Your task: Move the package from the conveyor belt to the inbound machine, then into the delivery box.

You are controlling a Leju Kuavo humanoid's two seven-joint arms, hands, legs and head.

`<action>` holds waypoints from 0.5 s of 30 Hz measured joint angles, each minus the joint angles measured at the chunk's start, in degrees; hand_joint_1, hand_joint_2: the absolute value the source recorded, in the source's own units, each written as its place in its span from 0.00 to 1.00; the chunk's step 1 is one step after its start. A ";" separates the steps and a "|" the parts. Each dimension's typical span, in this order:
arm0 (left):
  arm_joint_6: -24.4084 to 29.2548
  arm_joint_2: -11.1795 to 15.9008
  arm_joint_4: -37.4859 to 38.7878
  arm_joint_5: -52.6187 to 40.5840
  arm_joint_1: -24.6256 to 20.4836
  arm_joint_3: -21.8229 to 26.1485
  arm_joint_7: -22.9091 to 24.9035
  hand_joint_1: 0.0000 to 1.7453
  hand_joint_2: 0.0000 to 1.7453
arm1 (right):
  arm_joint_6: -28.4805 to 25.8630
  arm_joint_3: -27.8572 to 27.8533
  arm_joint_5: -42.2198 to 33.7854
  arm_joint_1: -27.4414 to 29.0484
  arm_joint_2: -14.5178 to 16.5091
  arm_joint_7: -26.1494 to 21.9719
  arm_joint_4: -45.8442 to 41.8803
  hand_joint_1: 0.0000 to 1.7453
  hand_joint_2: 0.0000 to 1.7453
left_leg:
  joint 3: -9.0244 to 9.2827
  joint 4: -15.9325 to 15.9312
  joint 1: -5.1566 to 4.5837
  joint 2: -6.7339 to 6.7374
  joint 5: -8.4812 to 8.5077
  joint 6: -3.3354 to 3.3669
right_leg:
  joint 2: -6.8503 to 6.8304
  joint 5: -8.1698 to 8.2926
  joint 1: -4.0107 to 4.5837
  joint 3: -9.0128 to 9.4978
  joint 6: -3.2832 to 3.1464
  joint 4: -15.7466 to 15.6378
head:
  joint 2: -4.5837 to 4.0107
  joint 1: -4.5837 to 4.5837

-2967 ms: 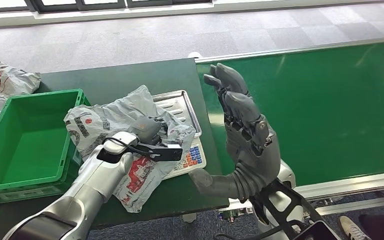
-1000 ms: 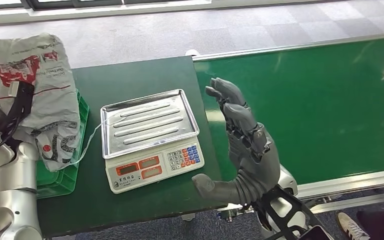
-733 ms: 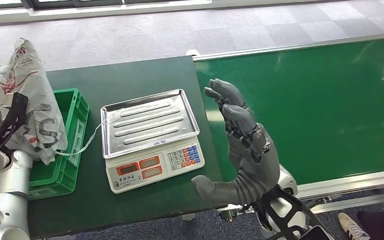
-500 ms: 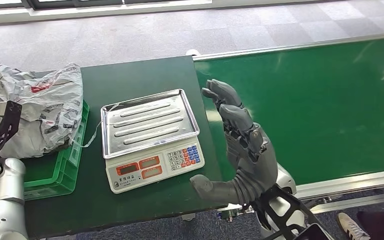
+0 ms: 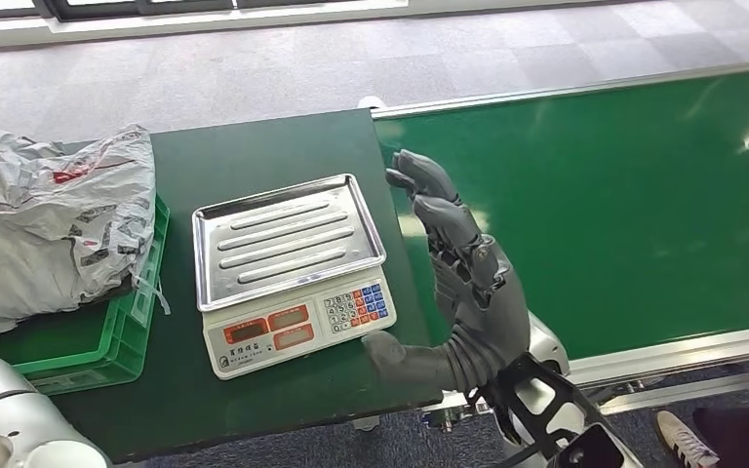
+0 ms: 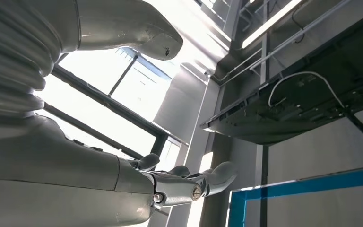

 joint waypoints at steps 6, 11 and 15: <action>-2.74 -3.39 -16.44 25.58 6.19 -16.34 1.16 0.00 1.00 | -6.18 0.65 2.38 -0.26 0.00 0.02 1.40 0.00 1.00 | -0.10 0.01 0.03 -0.63 0.03 0.03 | -0.57 -0.08 0.02 0.15 0.03 -0.02 | 0.00 0.01; -26.59 -5.16 -28.15 27.46 16.87 -36.44 1.32 0.00 1.00 | -21.80 0.08 13.37 1.60 0.74 1.77 2.16 0.00 1.00 | -0.11 0.03 -0.03 -0.58 0.00 0.07 | -0.53 -0.11 -0.04 0.16 0.08 -0.05 | 0.00 0.02; -40.06 -5.86 -32.62 26.78 22.71 -49.32 1.33 0.00 1.00 | -32.87 -0.44 20.24 3.68 1.59 4.18 2.75 0.00 1.00 | -0.02 0.03 -0.11 -0.34 -0.20 0.13 | -0.38 -0.11 -0.13 0.13 0.11 -0.06 | 0.00 0.02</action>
